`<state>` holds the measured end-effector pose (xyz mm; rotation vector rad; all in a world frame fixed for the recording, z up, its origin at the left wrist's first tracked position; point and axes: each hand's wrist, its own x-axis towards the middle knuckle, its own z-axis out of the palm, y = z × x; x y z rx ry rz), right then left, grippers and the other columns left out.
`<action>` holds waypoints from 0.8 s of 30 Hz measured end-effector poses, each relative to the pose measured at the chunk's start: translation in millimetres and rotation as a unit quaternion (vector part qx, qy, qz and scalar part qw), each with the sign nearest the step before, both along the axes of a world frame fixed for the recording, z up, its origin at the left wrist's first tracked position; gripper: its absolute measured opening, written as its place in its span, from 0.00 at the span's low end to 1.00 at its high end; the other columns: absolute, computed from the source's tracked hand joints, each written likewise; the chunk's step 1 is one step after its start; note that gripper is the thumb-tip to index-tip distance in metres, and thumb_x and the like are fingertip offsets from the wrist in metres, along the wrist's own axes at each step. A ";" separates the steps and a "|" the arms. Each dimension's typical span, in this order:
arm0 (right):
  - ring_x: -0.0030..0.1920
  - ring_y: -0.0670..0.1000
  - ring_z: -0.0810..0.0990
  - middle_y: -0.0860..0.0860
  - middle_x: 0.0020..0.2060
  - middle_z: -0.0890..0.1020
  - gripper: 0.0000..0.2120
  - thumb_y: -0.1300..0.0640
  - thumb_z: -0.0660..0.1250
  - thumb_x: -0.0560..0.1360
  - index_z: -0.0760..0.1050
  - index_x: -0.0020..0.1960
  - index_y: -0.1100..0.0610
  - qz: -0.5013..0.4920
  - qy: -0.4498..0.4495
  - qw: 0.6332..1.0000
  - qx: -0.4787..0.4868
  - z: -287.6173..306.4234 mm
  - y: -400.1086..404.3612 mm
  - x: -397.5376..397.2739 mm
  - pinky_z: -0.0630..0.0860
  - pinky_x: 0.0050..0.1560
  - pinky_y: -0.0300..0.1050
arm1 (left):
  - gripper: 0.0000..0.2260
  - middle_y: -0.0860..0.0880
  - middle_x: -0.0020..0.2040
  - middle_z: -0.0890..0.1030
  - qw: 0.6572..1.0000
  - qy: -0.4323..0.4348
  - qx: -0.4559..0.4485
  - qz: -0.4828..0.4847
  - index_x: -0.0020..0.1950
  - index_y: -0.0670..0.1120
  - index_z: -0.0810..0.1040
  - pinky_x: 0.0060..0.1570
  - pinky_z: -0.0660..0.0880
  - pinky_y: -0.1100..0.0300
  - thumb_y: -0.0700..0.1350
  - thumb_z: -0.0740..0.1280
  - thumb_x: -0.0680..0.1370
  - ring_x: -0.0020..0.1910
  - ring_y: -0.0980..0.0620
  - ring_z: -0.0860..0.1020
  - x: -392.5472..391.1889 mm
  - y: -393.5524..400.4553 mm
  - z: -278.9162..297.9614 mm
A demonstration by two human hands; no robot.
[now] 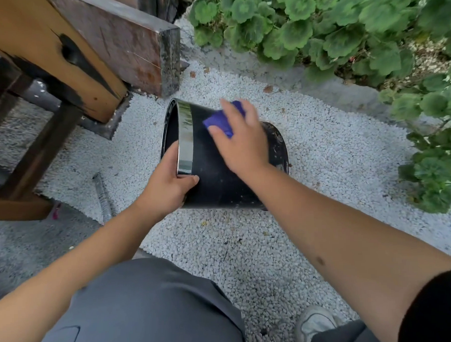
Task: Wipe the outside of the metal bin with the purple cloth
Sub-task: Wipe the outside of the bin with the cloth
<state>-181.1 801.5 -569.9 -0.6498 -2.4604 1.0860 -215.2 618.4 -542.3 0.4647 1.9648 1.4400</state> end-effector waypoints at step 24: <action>0.63 0.59 0.65 0.49 0.78 0.56 0.16 0.48 0.60 0.80 0.74 0.67 0.45 -0.086 -0.141 0.984 0.064 -55.3 53.2 28.5 0.74 0.60 0.52 | 0.28 0.52 0.62 0.80 0.998 0.026 -0.029 0.040 0.70 0.54 0.62 0.55 0.80 0.56 0.39 0.70 0.75 0.59 0.51 0.81 6.8 -3.2 -4.6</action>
